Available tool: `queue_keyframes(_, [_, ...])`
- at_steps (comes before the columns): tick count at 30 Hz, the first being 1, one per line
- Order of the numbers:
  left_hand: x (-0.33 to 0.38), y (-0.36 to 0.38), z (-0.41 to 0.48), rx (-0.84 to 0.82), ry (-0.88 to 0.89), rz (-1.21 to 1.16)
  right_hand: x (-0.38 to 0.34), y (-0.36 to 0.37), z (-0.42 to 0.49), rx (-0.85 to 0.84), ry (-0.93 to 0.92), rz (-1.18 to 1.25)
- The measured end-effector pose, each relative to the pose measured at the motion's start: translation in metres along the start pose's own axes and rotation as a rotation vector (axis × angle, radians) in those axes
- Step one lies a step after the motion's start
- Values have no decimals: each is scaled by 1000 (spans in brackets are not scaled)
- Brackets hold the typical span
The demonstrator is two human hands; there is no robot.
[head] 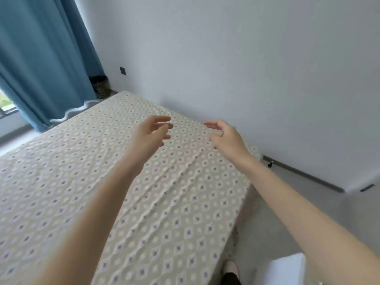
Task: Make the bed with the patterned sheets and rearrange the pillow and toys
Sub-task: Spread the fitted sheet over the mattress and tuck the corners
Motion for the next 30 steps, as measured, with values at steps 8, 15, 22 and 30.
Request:
queue_keyframes(8, [53,183,163,-19,43,-24,84,-167,161,48,5,-42])
queue_keyframes(15, [92,298,253,-92,114,-54,125,-285,238,185,9,-8])
queue_keyframes(22, [121,410,314,-159,180,-103,158,-369,284,273,-31,6])
queue_keyframes(30, [131,527,416,-190,220,-136,226,-464,383,290,-50,12])
Point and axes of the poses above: each hand's wrist, its own z-axis towards the middle knuckle, its own y-axis out of the palm, x = y × z, the point moved 1 cm from there along z, towards the middle knuckle, and after that the axes turned 12 degrees about -z, right-handed, at the moved point
